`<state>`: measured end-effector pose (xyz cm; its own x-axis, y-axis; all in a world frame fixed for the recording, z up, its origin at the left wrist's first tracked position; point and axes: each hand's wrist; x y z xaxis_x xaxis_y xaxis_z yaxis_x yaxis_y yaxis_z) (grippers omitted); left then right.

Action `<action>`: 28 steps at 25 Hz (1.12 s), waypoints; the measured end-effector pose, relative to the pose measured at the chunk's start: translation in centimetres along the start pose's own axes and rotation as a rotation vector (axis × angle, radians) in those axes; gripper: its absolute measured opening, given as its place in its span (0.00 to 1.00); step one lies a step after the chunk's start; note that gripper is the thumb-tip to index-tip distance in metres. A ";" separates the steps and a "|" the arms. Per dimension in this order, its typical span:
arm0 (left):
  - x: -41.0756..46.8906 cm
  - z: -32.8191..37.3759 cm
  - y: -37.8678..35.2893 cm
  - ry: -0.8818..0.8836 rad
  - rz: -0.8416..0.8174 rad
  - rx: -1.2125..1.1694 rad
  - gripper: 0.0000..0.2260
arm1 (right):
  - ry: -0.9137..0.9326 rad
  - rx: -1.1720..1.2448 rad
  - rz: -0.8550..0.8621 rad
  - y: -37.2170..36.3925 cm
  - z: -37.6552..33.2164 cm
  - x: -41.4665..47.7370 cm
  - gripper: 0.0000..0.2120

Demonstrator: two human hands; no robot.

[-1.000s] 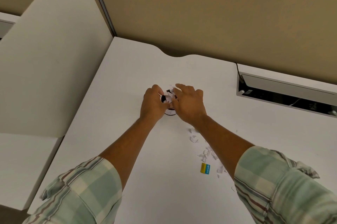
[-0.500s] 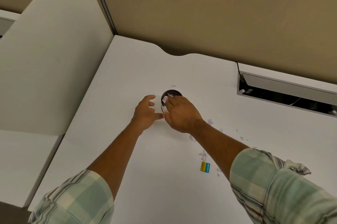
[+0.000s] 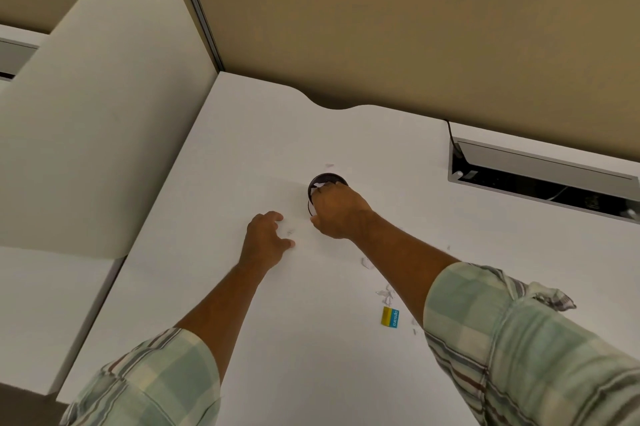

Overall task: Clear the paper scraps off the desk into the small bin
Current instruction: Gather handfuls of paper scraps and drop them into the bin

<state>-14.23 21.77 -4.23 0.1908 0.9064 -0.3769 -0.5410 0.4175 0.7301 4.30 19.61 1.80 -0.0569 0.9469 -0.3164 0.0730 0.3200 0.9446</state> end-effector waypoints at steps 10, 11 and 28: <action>-1.7 0.5 -2.4 -0.035 0.014 -0.011 0.19 | -0.298 0.586 0.416 -1.6 5.2 -8.6 0.15; -2.2 0.8 -3.0 -0.040 0.008 -0.011 0.18 | -0.375 0.629 0.436 -2.4 6.0 -9.8 0.15; -7.5 9.5 -12.0 -0.048 -0.095 -0.040 0.31 | -1.085 0.531 0.037 -11.3 16.5 -22.0 0.29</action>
<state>-1.40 10.60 -4.79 0.2815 0.8651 -0.4153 -0.5502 0.5001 0.6688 21.14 -4.35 -3.32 0.8008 0.4069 -0.4395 0.4716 0.0241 0.8815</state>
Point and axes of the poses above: each hand's wrist, its own x-axis towards the middle knuckle, its own y-axis out of the back of the hand, z = x × y, and after that the axes turned 6 degrees about z, right-handed
